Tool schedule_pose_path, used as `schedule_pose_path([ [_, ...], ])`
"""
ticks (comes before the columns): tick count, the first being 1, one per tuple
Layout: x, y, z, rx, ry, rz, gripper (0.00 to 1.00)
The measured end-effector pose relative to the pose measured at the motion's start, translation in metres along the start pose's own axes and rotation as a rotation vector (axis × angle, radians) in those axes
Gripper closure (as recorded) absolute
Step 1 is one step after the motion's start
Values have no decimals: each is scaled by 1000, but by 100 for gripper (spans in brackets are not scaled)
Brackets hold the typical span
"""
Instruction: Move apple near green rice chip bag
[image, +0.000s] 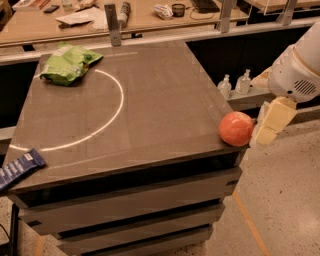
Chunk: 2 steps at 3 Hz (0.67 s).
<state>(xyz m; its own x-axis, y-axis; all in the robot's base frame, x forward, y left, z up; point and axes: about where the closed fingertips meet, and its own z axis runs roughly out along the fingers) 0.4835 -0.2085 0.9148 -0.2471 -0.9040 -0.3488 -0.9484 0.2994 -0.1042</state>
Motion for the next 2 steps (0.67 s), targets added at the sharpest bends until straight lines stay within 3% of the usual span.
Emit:
schedule_pose_path([
  [1, -3, -3, 24, -41, -48, 14, 0],
  [2, -9, 0, 43, -80, -87, 11, 19],
])
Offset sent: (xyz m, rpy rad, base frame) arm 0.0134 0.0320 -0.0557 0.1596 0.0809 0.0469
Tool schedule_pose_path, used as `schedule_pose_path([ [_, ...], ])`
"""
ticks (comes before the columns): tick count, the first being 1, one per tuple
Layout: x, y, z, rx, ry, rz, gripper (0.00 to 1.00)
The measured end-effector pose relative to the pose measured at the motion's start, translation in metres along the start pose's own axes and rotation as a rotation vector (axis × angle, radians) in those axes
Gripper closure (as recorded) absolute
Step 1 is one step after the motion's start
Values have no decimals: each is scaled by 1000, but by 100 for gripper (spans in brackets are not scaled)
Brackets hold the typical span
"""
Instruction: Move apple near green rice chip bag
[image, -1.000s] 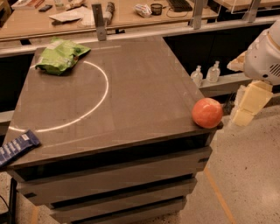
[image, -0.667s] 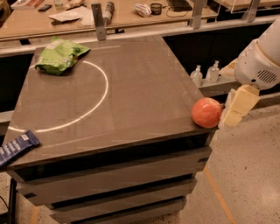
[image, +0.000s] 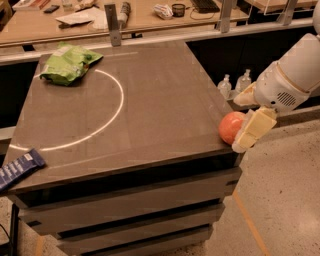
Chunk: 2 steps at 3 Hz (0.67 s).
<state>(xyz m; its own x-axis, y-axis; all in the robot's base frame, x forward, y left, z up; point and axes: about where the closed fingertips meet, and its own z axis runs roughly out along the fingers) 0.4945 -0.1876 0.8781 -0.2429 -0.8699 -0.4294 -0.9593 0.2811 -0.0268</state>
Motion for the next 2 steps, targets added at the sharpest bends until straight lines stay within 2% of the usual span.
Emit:
schedule_pose_path([
  [2, 7, 14, 29, -52, -9, -4, 65],
])
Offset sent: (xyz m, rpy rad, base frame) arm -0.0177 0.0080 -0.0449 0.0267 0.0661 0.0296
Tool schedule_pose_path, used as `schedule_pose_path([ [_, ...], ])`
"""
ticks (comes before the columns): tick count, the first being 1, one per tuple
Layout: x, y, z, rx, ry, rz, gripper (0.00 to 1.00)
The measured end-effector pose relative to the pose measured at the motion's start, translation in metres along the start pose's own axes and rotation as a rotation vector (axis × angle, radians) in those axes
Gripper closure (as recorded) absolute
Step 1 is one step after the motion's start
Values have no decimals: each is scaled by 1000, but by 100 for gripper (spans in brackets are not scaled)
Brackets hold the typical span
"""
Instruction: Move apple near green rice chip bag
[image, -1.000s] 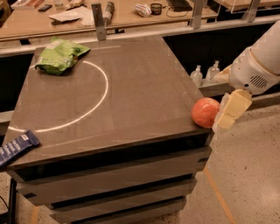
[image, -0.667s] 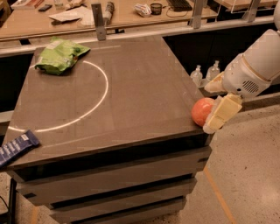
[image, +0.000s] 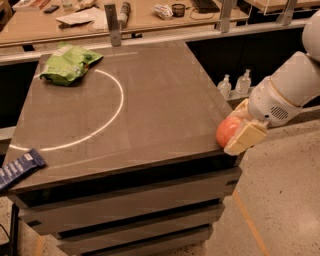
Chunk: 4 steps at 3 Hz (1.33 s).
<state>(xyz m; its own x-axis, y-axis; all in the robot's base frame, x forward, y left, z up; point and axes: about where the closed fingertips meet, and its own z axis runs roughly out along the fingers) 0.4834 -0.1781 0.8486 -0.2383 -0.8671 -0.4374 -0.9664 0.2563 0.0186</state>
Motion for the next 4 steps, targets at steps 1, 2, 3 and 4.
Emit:
schedule_pose_path([
  [1, 0, 1, 1, -2, 0, 0, 88],
  [2, -26, -19, -16, 43, -82, -30, 100],
  [3, -84, -54, -36, 94, -220, -89, 100],
  [4, -153, -82, -46, 126, -343, -143, 100],
])
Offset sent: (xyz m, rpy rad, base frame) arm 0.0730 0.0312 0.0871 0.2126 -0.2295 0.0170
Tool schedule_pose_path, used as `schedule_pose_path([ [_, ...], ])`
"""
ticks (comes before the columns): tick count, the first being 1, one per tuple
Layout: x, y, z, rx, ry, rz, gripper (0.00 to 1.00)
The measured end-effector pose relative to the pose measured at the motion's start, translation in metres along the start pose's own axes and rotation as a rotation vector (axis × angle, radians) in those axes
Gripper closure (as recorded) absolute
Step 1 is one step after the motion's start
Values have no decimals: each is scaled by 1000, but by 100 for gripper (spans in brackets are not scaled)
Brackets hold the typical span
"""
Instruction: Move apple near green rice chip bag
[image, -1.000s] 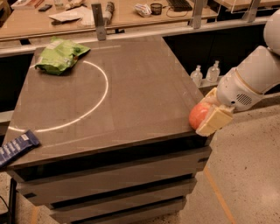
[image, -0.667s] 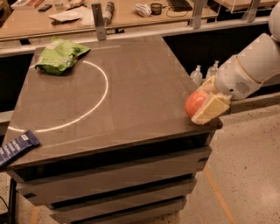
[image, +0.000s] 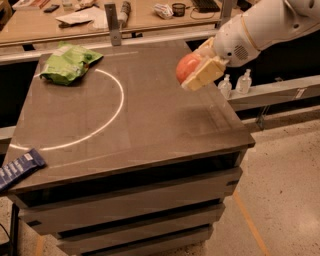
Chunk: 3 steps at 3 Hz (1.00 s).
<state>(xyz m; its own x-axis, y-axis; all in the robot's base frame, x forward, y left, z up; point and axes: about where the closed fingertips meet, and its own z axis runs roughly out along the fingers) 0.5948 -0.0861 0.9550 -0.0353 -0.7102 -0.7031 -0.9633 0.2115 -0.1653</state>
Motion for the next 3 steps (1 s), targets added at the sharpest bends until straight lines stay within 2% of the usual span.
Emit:
schedule_pose_path([
  [1, -60, -18, 28, 7, -110, -17, 100],
  [2, -132, -21, 62, 28, -216, -11, 100],
  [3, -141, -33, 63, 75, -249, 1, 100],
])
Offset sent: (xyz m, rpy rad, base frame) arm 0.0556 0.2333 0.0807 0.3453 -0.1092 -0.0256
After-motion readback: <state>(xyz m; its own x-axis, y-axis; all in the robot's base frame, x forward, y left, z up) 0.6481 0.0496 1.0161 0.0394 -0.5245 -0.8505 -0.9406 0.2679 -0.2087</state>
